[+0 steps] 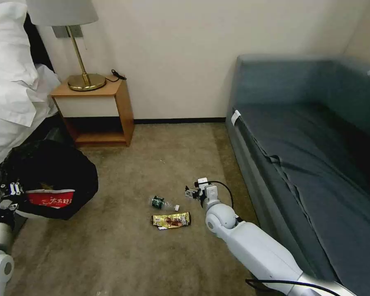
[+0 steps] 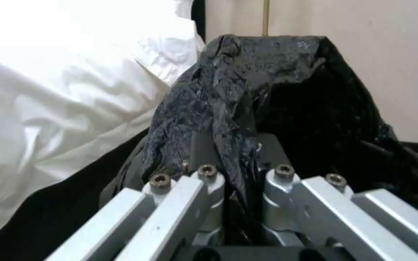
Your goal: Pick up the trash bin, then pick up the garbage on the floor and place it into the trash bin.
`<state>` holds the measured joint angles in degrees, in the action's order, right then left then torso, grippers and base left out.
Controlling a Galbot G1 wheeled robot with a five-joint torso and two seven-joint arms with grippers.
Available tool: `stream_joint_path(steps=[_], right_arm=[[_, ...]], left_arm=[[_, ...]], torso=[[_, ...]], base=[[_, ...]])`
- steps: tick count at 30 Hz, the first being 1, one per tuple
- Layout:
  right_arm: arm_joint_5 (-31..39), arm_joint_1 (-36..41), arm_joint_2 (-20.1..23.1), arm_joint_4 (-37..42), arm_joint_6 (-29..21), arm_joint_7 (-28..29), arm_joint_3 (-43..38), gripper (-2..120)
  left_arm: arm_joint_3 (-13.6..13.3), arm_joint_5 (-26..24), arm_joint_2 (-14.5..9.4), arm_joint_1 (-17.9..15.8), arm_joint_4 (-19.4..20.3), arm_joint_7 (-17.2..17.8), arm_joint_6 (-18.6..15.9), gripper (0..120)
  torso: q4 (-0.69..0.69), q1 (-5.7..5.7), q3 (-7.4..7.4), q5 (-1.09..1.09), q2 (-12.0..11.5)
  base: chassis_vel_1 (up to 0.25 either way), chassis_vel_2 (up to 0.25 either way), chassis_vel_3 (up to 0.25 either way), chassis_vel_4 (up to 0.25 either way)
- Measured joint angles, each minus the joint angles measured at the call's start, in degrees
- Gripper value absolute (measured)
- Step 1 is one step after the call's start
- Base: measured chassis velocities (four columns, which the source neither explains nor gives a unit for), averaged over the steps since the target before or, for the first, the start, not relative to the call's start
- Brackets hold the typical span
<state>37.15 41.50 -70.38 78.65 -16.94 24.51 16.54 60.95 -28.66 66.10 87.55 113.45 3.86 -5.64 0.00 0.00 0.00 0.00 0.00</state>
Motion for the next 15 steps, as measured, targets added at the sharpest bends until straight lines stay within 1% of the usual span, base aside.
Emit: stream_joint_path(steps=[7,15], right_arm=[[-0.7,1.1,0.1,0.4,0.1,-0.1,-0.3,100],[-1.1,1.6,0.5,0.5,0.1,-0.1,0.0,100]], left_arm=[[0.0,0.1,0.4,0.6,0.4,0.0,0.3,5],[0.2,-0.1,0.7,1.1,1.1,0.0,0.3,5]], torso=[[0.0,0.0,0.0,0.0,0.0],[0.0,0.0,0.0,0.0,0.0]], base=[[-0.058,0.058,0.053,-0.064],[-0.068,0.07,0.075,-0.068]])
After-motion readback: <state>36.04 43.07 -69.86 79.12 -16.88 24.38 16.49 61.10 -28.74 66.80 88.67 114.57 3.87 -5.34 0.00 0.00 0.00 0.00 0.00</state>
